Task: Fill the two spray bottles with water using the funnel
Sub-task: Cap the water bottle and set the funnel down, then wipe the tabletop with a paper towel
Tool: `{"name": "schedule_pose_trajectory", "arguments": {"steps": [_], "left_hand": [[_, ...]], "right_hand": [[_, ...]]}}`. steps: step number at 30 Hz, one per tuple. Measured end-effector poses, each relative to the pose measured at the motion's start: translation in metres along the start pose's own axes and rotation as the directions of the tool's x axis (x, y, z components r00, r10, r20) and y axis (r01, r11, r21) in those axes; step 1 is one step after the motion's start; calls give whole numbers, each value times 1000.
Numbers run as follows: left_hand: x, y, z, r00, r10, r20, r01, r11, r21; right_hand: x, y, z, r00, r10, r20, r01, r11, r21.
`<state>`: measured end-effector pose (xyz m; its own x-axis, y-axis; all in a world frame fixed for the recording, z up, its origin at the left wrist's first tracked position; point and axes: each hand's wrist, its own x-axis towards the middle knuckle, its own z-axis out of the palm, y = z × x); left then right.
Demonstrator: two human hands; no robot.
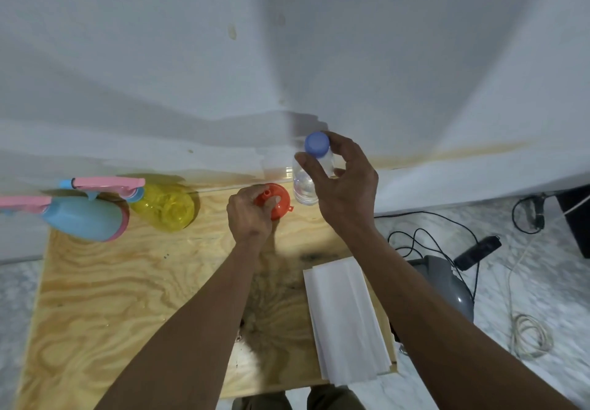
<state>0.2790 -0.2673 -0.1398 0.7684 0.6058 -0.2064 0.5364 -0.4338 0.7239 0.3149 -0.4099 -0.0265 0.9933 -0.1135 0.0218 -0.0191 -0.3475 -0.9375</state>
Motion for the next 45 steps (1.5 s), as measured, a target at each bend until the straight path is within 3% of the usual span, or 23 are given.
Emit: {"name": "schedule_pose_trajectory", "arguments": {"steps": [8, 14, 19, 24, 27, 32, 38, 45], "left_hand": [[-11, 7, -11, 998, 44, 43, -44, 999, 0], [-50, 11, -35, 1000, -26, 13, 26, 997, -74], [-93, -25, -58, 999, -34, -39, 30, 995, -90], [-157, -70, -67, 993, 91, -81, -93, 996, -14], [-191, -88, -66, 981, 193, -16, -192, 980, 57], [-215, -119, -59, 972, 222, 72, -231, 961, 153], [-210, -148, -42, 897, 435, 80, -437, 845, 309], [-212, -165, -18, 858, 513, 16, -456, 748, 482]], "right_hand": [[-9, 12, -22, 996, -20, 86, 28, 995, -93], [-42, 32, -49, 997, 39, 66, -33, 996, -88], [-82, 48, -70, 988, 113, 102, -102, 989, -106], [-134, 76, -87, 971, 193, 139, -172, 973, -154], [-166, 97, -90, 968, 209, 141, -175, 960, -221], [-201, 117, -87, 941, 317, 121, -258, 899, -354], [-217, 136, -65, 917, 392, 72, -304, 806, -508], [-223, 157, -48, 932, 359, -48, -329, 783, -527]]}}
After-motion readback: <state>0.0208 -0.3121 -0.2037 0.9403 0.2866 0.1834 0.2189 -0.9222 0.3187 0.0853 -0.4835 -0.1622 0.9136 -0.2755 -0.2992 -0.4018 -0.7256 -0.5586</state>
